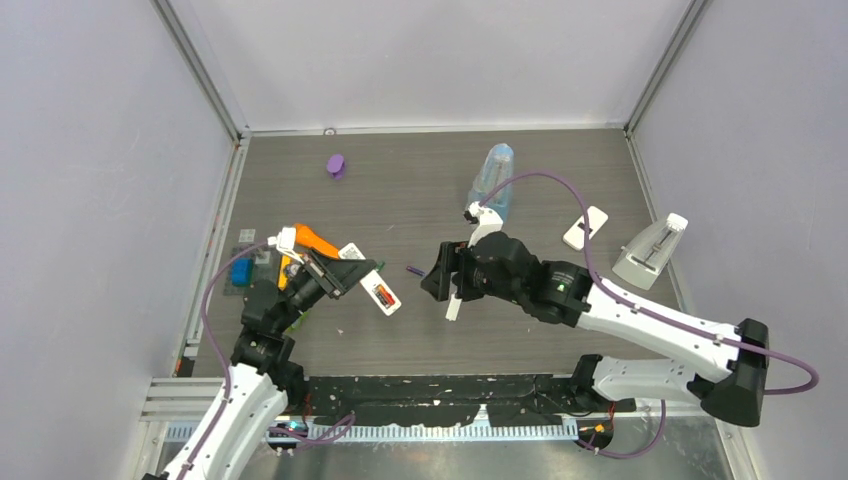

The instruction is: Load the batteries into the remote control

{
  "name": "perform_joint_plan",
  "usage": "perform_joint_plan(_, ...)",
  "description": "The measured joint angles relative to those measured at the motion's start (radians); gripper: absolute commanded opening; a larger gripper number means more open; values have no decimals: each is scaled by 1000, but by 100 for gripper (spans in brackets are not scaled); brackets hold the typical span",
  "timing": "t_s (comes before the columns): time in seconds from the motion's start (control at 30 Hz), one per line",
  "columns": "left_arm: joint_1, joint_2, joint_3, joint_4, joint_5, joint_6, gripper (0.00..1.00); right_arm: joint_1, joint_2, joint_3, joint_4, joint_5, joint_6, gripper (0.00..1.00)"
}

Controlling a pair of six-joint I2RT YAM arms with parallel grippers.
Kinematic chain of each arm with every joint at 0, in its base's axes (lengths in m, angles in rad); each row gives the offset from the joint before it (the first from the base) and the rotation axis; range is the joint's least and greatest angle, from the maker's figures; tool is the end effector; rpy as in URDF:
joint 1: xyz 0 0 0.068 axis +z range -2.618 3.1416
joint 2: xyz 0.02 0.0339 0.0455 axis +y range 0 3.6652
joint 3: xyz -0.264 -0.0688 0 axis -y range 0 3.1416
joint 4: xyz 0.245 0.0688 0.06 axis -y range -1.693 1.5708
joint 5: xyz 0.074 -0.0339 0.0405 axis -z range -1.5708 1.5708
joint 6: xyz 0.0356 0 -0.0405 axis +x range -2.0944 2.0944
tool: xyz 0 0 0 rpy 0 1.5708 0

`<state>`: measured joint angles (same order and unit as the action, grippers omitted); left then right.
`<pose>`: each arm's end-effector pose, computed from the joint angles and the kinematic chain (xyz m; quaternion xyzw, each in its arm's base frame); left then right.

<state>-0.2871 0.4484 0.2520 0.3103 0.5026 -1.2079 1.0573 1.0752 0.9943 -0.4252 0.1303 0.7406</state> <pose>0.1281 -0.0557 0.2509 -0.1203 0.6601 -0.6127 0.4175 0.1215 0.2060 0.3328 -0.1029 0.8542 0.3615 0.3592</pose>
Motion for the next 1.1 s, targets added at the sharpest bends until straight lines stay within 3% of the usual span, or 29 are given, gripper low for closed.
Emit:
perform_joint_plan(0.3, 0, -73, -43, -53, -106, 17, 0, -109, 231, -80, -161, 180, 89, 76)
perform_joint_plan(0.5, -1, -14, -111, -7, -145, 7, 0, -115, 409, -51, -193, 222, 180, 76)
perform_joint_plan(0.77, -105, 167, -180, 73, -274, 6, 0, -118, 600, 37, -203, 211, 273, 71)
perform_joint_plan(1.1, -266, 562, -181, 362, -439, 13, 0, -148, 679, 84, -255, 217, 365, 59)
